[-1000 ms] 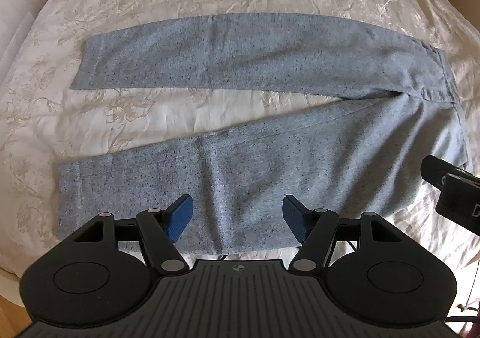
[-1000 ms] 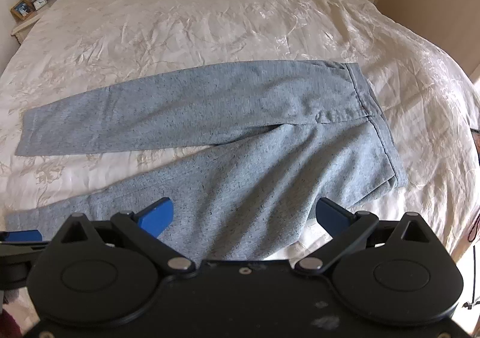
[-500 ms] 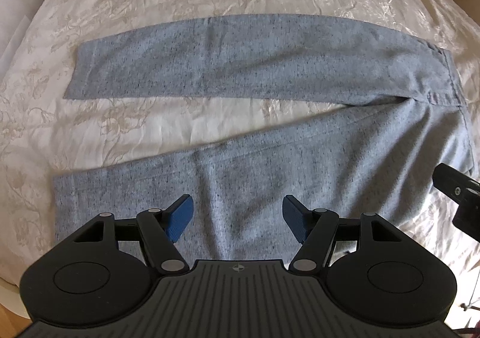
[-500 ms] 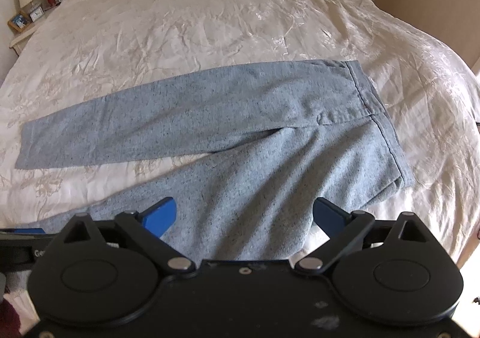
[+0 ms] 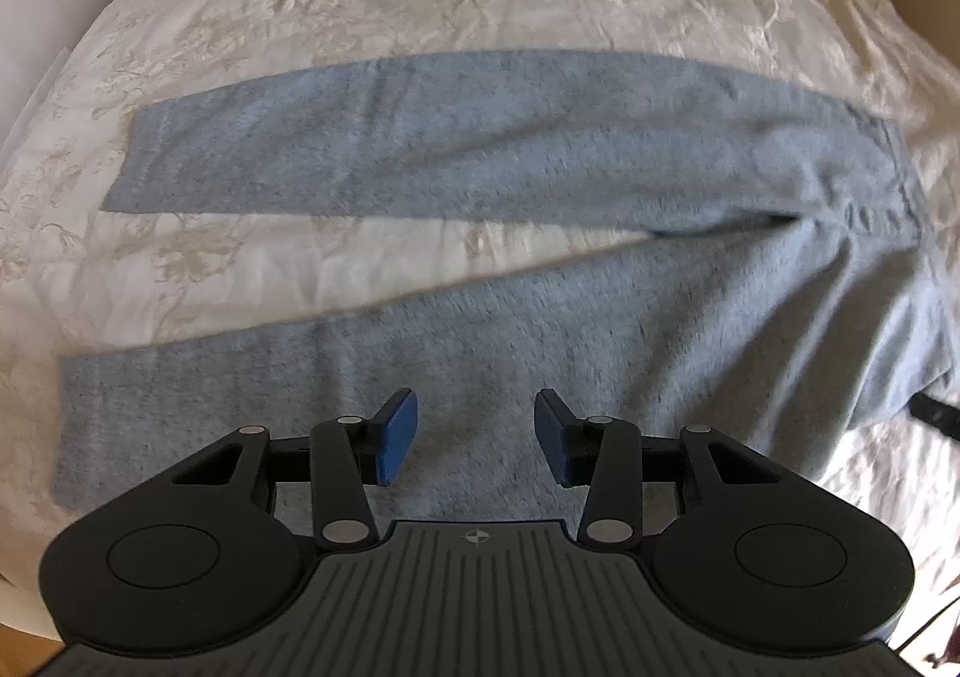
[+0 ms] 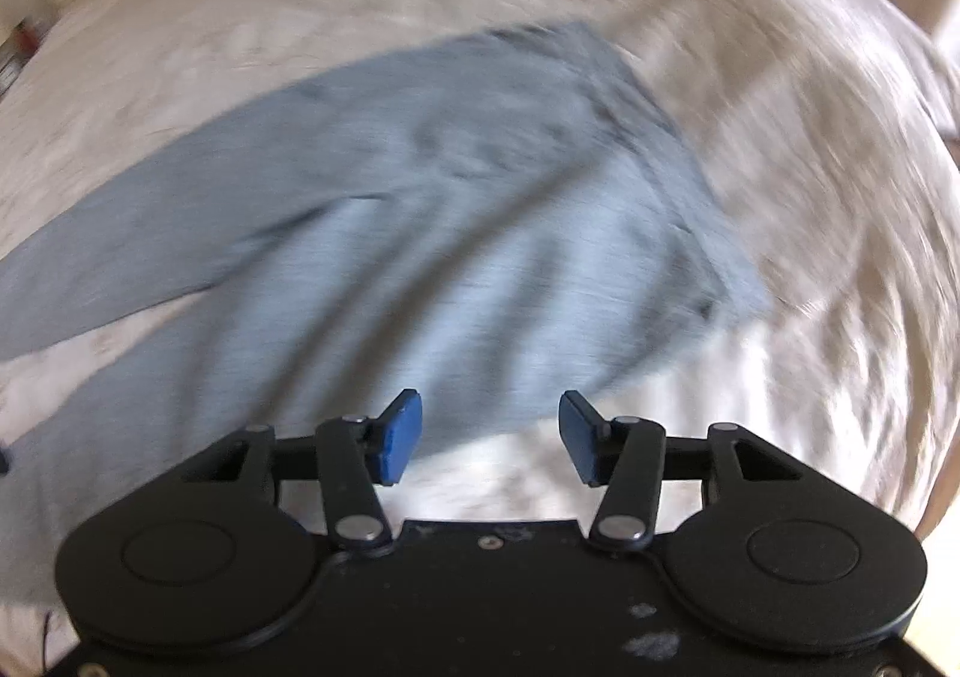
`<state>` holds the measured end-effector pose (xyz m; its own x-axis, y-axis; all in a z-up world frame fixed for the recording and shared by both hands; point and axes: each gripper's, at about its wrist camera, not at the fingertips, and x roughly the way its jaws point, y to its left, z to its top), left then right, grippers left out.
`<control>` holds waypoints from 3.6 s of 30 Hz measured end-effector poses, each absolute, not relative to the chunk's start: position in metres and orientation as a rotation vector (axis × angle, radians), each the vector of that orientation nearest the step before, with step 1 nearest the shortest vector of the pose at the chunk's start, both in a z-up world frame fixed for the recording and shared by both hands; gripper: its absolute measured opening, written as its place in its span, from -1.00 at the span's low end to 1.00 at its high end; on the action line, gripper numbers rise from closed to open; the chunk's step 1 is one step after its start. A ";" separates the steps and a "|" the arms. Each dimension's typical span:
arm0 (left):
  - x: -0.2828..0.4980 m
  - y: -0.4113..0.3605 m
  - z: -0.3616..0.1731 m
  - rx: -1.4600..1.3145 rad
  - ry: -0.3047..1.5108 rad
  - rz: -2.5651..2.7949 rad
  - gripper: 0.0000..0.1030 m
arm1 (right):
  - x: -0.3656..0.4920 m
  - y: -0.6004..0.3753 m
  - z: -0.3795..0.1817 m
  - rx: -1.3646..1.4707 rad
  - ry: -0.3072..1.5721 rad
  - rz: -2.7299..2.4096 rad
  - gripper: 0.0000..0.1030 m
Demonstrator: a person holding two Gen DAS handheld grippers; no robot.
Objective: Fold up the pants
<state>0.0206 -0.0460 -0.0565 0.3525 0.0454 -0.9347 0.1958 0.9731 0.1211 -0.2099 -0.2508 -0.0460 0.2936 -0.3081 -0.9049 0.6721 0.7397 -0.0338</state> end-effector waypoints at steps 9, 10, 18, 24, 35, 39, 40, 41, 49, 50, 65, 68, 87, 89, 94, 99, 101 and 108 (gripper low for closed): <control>-0.001 -0.069 -0.072 0.278 1.257 -0.078 -0.19 | -0.246 -0.356 -0.105 0.631 1.052 -0.753 0.23; -0.002 -0.071 -0.072 0.273 1.265 -0.077 -0.19 | -0.245 -0.363 -0.111 0.668 1.052 -0.751 0.23; -0.006 -0.081 -0.070 0.244 1.285 -0.089 -0.19 | -0.229 -0.380 -0.117 0.758 1.063 -0.699 -0.88; 0.008 -0.080 -0.071 0.223 1.275 -0.094 -0.19 | -0.253 -0.399 -0.103 0.565 1.152 -0.783 -0.92; 0.073 -0.060 -0.065 0.149 1.296 -0.109 -0.19 | -0.156 -0.366 -0.011 0.276 1.033 -0.510 0.25; 0.111 -0.049 -0.068 0.106 1.303 -0.090 -0.19 | -0.069 -0.353 -0.016 0.175 0.989 -0.304 0.33; 0.117 -0.046 -0.071 0.099 1.307 -0.083 -0.19 | -0.047 -0.345 -0.020 0.131 0.986 -0.265 0.33; 0.125 -0.042 -0.073 0.087 1.314 -0.072 -0.19 | -0.025 -0.341 -0.026 0.091 0.986 -0.224 0.34; 0.183 -0.011 -0.087 -0.034 1.346 -0.030 -0.19 | 0.100 -0.303 -0.067 -0.129 1.022 0.060 0.44; 0.189 -0.007 -0.090 -0.038 1.348 -0.029 -0.19 | 0.110 -0.299 -0.074 -0.164 1.032 0.099 0.47; 0.268 0.019 -0.113 -0.211 1.356 -0.068 -0.19 | 0.133 -0.264 -0.116 -0.406 1.112 0.436 -0.87; 0.291 0.028 -0.112 -0.297 1.346 -0.061 -0.19 | 0.111 -0.256 -0.108 -0.427 1.072 0.421 -0.88; 0.362 0.024 -0.158 -0.325 1.541 0.074 -0.18 | 0.098 -0.241 -0.111 -0.512 1.027 0.405 -0.87; 0.364 0.022 -0.177 -0.311 1.625 0.100 -0.32 | 0.094 -0.241 -0.108 -0.512 1.020 0.405 -0.87; 0.327 0.034 -0.145 -0.403 1.483 0.110 -0.89 | 0.071 -0.237 -0.088 -0.502 0.991 0.390 -0.87; 0.218 0.035 -0.086 -0.321 1.317 0.041 -0.92 | 0.011 -0.228 -0.057 -0.437 0.964 0.365 -0.87; 0.171 0.039 -0.077 -0.306 1.297 0.037 -0.92 | -0.016 -0.224 -0.053 -0.383 0.978 0.342 -0.87; 0.056 0.053 -0.114 -0.415 1.408 0.142 -0.91 | -0.088 -0.216 -0.070 -0.169 1.109 0.219 -0.78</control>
<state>0.0563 0.0532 -0.1143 0.1674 -0.1469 -0.9749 -0.3391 0.9199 -0.1969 -0.0879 -0.2164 -0.0699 0.4277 0.0902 -0.8994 -0.2580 0.9658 -0.0258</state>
